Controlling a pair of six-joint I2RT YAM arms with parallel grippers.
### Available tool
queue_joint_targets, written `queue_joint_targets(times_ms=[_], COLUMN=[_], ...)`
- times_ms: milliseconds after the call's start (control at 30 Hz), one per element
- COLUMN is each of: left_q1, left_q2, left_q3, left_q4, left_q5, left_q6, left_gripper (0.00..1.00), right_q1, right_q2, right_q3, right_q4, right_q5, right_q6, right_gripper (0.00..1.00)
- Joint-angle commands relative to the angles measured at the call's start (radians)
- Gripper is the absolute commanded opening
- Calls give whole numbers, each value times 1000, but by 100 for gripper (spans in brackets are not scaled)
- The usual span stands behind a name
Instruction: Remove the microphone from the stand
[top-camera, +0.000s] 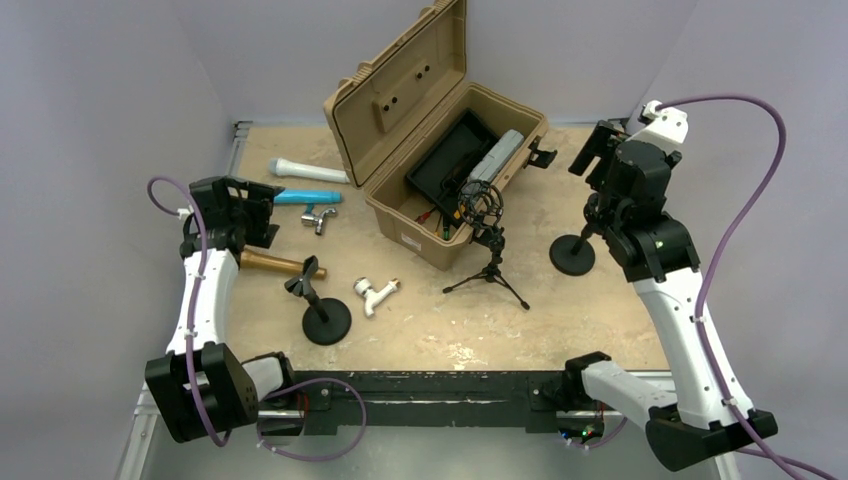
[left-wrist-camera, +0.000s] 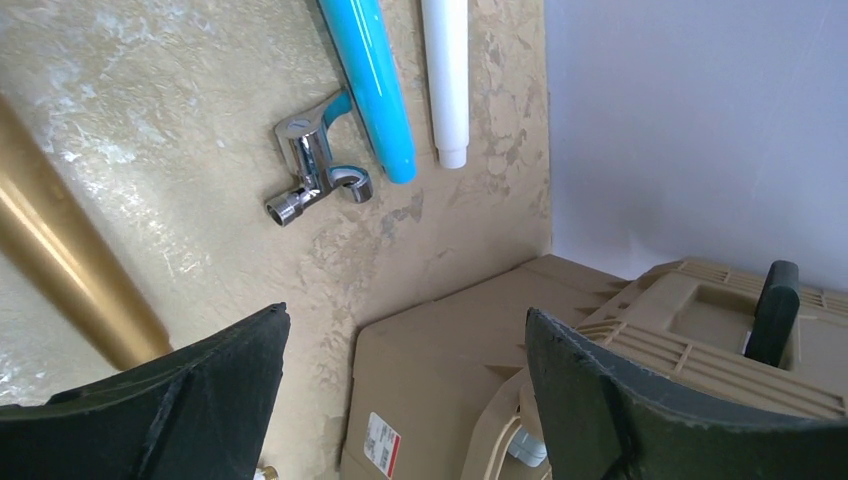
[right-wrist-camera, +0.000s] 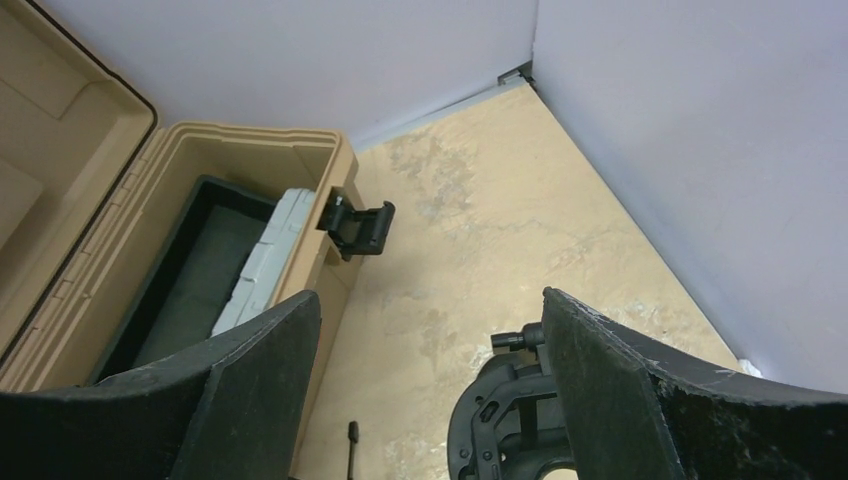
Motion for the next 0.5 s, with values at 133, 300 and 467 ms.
queue_joint_targets(times_ms=[133, 300, 467], left_q1=[-15, -19, -24], left_q2=[1, -2, -6], left_q3=[28, 27, 28], left_q4=[54, 61, 61], left_q5=[39, 43, 36], left_q6=[31, 32, 39], left_gripper=[84, 84, 84], right_q1=[-6, -6, -6], right_q2=[-15, -5, 0], right_q3=[-19, -31, -56], right_q4=[-9, -41, -45], right_q5=[64, 66, 102], right_q6=[-33, 10, 39], right_gripper=[81, 84, 84])
